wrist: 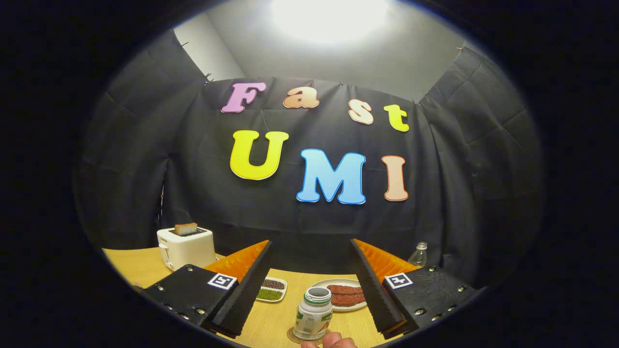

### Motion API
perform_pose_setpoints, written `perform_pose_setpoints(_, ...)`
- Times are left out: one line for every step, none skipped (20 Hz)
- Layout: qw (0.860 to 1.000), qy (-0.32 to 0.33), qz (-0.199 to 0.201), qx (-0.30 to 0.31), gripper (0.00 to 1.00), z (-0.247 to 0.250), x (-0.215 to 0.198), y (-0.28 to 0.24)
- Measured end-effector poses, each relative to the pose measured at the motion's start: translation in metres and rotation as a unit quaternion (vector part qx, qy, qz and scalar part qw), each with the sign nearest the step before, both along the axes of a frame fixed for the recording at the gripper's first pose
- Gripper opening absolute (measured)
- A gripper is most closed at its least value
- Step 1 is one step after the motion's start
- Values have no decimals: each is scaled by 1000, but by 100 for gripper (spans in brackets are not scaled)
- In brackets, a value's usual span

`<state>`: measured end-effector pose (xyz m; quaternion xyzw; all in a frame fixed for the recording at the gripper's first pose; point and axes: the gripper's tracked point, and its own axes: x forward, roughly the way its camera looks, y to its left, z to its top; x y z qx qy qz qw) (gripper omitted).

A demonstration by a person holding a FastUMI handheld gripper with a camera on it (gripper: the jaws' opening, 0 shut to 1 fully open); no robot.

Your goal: Take the bottle from table, then pour the juice into the cup, finally place the bottle on the coaster

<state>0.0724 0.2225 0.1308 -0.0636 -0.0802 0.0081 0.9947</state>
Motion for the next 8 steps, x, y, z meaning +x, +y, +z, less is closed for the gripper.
perform_pose_setpoints(1000, -6, -3, 1, 96, 11, -4, -2)
perform_pose_setpoints(1000, -12, -4, -1, 96, 23, -7, -3)
perform_pose_setpoints(1000, -16, -9, -6, 96, 33, -11, -5)
perform_pose_setpoints(1000, -19, -11, -8, 96, 43, -15, -6)
perform_pose_setpoints(1000, -19, -8, -6, 96, 49, -19, -4)
perform_pose_setpoints(1000, -16, -5, -1, 96, 54, -23, -3)
perform_pose_setpoints(1000, -17, -3, 1, 96, 60, -28, -3)
perform_pose_setpoints(1000, -18, -4, 1, 96, 64, -32, -5)
